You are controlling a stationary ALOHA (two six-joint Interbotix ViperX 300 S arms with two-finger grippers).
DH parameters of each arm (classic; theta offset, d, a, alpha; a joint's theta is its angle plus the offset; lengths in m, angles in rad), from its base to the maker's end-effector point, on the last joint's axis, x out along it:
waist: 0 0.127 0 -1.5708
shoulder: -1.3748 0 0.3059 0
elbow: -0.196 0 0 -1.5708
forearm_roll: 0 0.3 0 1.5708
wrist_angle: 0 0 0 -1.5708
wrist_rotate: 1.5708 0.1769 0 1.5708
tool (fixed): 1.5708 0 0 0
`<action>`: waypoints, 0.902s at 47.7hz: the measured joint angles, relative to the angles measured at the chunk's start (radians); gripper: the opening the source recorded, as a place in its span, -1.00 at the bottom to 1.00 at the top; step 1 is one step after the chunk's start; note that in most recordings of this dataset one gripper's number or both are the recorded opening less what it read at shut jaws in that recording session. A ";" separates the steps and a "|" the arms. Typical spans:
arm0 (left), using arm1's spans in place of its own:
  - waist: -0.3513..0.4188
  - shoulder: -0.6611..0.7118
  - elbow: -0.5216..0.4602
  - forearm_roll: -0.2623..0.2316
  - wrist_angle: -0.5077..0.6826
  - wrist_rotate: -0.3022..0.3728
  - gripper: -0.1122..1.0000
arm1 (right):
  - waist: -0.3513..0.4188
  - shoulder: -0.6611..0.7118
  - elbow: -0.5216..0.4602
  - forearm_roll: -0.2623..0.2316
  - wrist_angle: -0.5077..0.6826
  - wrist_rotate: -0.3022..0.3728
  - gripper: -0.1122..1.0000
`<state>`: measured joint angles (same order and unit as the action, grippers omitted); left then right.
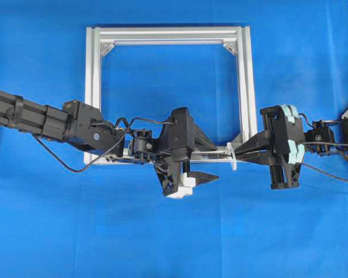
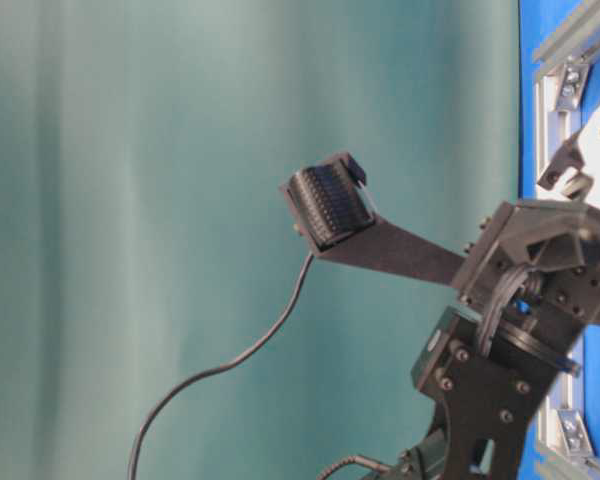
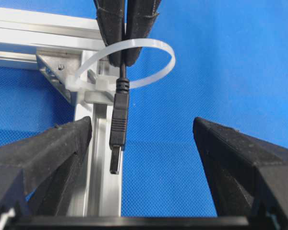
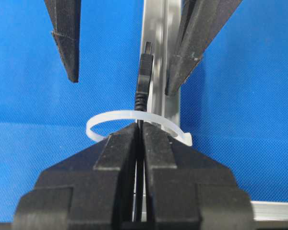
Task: Insert the wire through the string loop located on the right side.
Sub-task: 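Close the left gripper on the plug and open the right gripper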
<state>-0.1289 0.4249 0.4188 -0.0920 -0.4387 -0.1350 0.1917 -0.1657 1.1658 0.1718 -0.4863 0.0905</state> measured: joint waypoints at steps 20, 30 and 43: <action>0.012 0.000 0.002 -0.002 0.005 0.012 -0.66 | 0.000 0.000 0.000 0.000 0.000 0.000 -0.86; 0.015 0.000 0.002 0.000 0.005 0.014 -0.66 | 0.002 0.000 0.000 0.000 0.000 0.000 -0.86; 0.015 0.000 0.002 -0.002 0.005 0.014 -0.66 | 0.000 0.000 -0.002 -0.002 0.015 0.000 -0.86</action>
<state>-0.1135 0.4249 0.4203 -0.0936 -0.4341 -0.1212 0.1917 -0.1657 1.1643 0.1703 -0.4709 0.0905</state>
